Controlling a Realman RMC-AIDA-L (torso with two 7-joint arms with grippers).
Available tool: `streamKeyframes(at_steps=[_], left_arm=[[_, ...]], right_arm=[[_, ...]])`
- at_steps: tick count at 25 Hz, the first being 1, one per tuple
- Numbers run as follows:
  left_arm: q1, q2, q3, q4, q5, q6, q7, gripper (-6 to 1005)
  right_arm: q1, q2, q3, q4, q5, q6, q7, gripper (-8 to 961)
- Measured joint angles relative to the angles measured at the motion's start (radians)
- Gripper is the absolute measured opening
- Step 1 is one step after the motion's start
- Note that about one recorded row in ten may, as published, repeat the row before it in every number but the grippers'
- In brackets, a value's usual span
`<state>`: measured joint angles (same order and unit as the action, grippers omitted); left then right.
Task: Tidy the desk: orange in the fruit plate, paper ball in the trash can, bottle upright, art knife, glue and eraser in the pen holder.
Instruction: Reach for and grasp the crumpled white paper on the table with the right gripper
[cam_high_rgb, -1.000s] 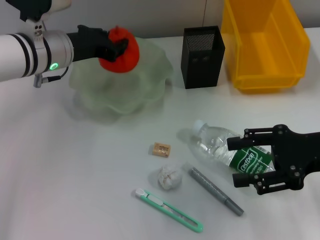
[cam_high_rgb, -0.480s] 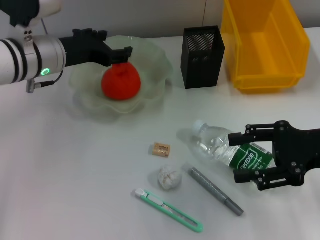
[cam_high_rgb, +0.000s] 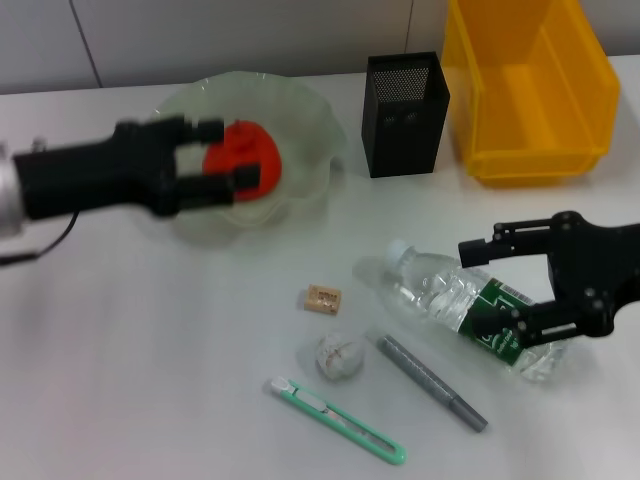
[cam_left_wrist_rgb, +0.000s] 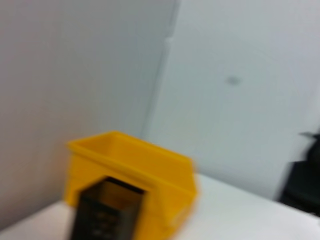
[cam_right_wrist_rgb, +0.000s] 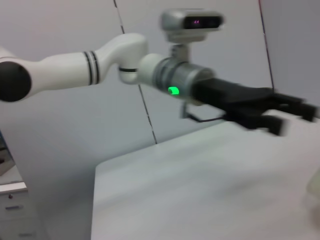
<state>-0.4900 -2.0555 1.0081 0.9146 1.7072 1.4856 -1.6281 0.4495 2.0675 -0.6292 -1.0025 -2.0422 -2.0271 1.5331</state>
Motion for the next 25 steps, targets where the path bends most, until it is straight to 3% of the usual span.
streamKeyframes(at_steps=[6, 12, 19, 25], left_arm=[[0.089, 0.031, -0.06, -0.041, 0.003, 0.257, 0.039, 819], [0.172, 0.058, -0.068, -0.085, 0.007, 0.384, 0.143, 818], [0.205, 0.088, -0.079, -0.145, 0.053, 0.401, 0.232, 818], [0.207, 0.088, -0.094, -0.151, 0.083, 0.384, 0.262, 818]], right_arm=[[0.037, -0.002, -0.059, -0.11, -0.009, 0.005, 0.151, 718], [0.109, -0.009, -0.191, -0.256, -0.098, 0.013, 0.291, 716], [0.231, -0.005, -0.359, -0.265, -0.244, 0.059, 0.312, 714], [0.272, 0.009, -0.567, -0.203, -0.318, 0.2, 0.316, 712]])
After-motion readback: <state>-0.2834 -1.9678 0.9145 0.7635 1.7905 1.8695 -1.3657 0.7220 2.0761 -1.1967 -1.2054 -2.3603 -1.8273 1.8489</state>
